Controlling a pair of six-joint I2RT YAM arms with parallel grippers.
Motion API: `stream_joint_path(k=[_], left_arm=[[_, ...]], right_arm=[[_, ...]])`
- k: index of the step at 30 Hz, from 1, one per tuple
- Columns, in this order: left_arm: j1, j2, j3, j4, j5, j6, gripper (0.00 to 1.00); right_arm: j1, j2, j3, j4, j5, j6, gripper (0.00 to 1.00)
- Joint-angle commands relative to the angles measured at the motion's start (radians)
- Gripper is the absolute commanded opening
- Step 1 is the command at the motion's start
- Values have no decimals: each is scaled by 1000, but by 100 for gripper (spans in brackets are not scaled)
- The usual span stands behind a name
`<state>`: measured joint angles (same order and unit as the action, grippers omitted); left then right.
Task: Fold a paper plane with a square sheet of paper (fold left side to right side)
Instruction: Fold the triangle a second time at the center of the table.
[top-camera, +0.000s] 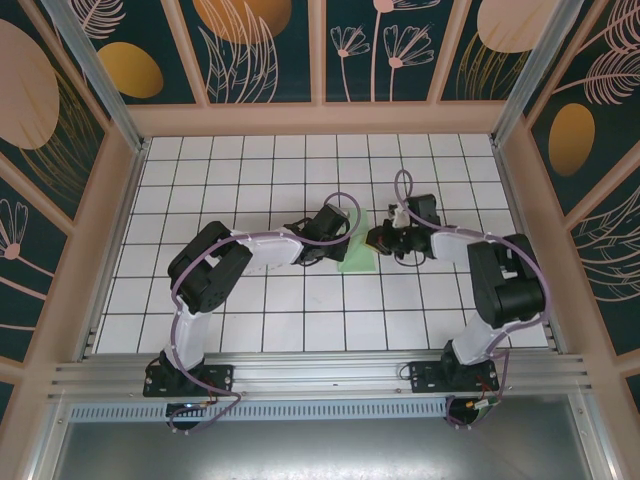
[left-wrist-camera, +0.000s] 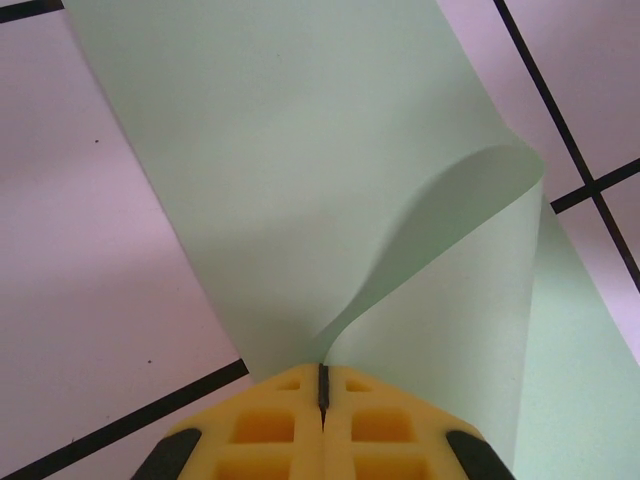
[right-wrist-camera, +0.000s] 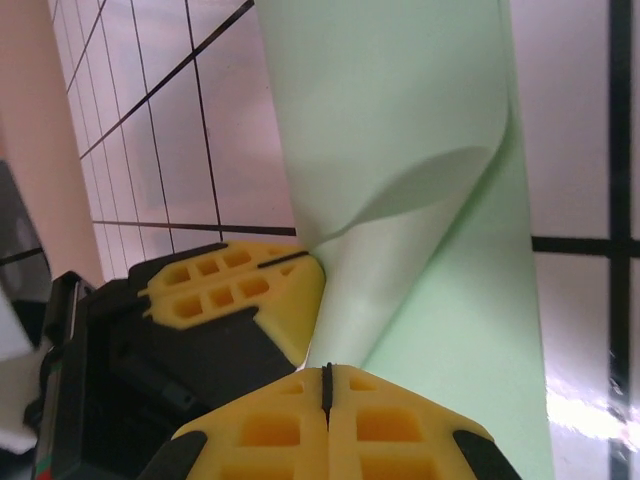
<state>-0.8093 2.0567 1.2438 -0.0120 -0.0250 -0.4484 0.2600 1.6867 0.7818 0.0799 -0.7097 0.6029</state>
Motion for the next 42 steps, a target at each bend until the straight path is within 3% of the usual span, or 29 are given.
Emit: stream_joint_path(k=[1, 14, 42], left_arm=[[7, 40, 8, -52, 28, 16, 0], [8, 48, 18, -57, 37, 17, 0], [6, 44, 35, -68, 46, 24, 0]], right_arm=[[25, 49, 59, 55, -31, 27, 0], [73, 157, 149, -10, 0, -4, 0], [77, 195, 166, -177, 124, -95, 0]])
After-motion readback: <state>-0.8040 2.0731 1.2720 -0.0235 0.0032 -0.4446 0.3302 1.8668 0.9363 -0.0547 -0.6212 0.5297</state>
